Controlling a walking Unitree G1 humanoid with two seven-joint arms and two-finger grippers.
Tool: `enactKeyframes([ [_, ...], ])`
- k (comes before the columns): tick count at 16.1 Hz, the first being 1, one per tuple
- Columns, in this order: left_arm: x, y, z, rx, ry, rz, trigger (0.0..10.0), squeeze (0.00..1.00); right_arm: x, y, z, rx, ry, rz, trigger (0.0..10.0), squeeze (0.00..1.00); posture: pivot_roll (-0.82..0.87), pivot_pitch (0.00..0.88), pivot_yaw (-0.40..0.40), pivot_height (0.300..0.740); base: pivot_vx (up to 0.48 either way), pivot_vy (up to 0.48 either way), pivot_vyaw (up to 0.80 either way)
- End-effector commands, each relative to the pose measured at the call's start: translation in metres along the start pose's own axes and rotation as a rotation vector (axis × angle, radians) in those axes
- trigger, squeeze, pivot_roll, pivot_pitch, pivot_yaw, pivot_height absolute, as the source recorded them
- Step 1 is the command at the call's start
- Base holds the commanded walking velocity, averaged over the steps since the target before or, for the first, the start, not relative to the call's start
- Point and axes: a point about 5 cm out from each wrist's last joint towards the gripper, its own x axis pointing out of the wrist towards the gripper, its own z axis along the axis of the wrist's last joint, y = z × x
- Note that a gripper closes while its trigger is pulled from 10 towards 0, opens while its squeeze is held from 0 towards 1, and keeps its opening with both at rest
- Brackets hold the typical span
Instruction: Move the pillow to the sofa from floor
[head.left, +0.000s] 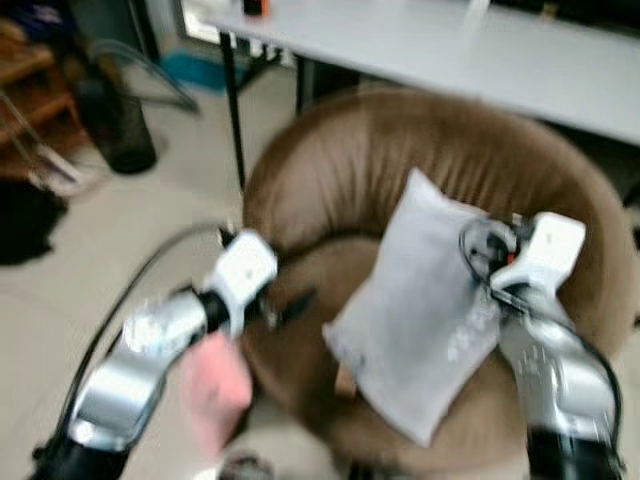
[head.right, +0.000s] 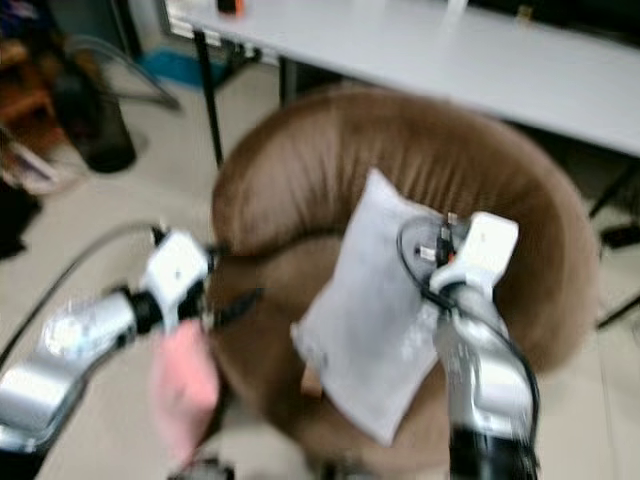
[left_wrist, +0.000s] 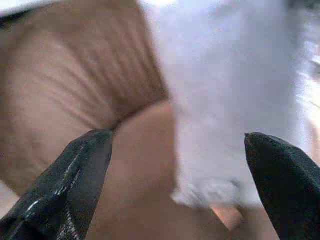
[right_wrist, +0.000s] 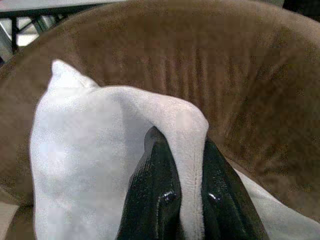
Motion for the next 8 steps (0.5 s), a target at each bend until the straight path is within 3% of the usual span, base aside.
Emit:
enactKeyframes([
  [1,0.001,-0.007,0.008,0.016,-0.017,-0.070,10.0,0.00,0.007,-0.012,0.008,-0.017,-0.046,-0.054,10.0,0.00,0.16,0.134,-0.037,0.740,0.000,0.000,0.00],
  [2,-0.003,-0.009,0.007,0.035,-0.005,-0.084,10.0,0.00,0.022,-0.021,0.010,-0.028,-0.061,-0.099,10.0,0.00,0.18,0.147,-0.030,0.740,0.000,0.000,0.00],
  [5,-0.007,-0.003,0.009,0.043,-0.008,-0.071,10.0,0.00,0.048,-0.034,0.021,-0.008,-0.119,-0.167,10.0,0.00,0.21,0.160,-0.029,0.740,0.000,0.000,0.00],
  [6,-0.007,0.001,0.010,0.048,-0.006,-0.048,10.0,0.00,0.058,-0.037,0.029,0.022,-0.142,-0.181,10.0,0.96,0.20,0.155,-0.020,0.740,0.000,0.000,0.00],
  [8,-0.007,0.004,0.013,0.026,-0.025,-0.037,10.0,0.00,0.067,-0.035,0.040,0.044,-0.165,-0.152,10.0,1.00,0.20,0.157,-0.026,0.740,0.000,0.000,0.00],
])
